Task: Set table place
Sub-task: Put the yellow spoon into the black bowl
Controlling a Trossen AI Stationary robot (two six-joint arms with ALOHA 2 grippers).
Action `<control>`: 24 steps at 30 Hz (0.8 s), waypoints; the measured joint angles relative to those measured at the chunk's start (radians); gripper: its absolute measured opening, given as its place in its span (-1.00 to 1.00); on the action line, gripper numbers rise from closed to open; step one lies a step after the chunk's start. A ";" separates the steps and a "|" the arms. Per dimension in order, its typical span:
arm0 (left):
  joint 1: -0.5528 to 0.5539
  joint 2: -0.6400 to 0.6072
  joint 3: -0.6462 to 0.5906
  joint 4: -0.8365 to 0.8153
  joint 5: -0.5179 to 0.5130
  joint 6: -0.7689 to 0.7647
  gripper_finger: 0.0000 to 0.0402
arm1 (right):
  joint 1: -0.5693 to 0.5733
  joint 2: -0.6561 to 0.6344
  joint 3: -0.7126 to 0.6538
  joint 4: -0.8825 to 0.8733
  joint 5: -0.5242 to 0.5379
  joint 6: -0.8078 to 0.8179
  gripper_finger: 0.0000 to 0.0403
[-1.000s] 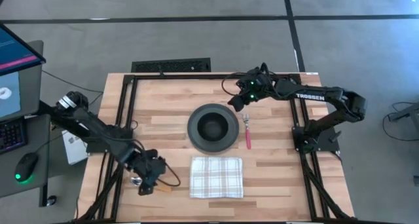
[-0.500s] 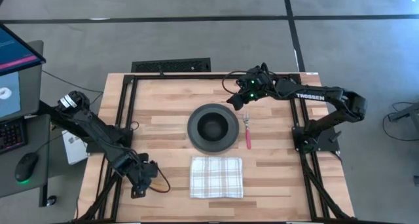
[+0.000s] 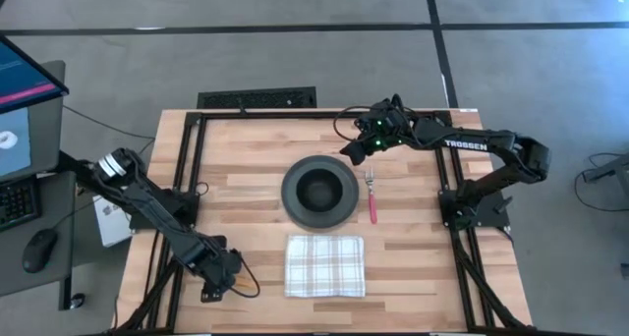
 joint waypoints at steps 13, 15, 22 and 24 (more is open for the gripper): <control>0.000 0.048 0.003 -0.016 -0.022 0.012 -0.24 | 0.000 0.000 0.000 0.005 0.000 0.000 -0.51; 0.001 0.048 0.003 -0.019 -0.026 0.012 -0.39 | 0.000 0.000 0.000 0.005 0.000 0.000 -0.51; 0.001 0.049 0.002 -0.036 -0.062 0.011 -0.84 | 0.000 0.000 0.000 0.004 0.000 0.000 -0.51; 0.002 0.050 0.002 -0.041 -0.078 0.011 -0.93 | 0.000 0.000 0.000 0.004 0.000 0.000 -0.51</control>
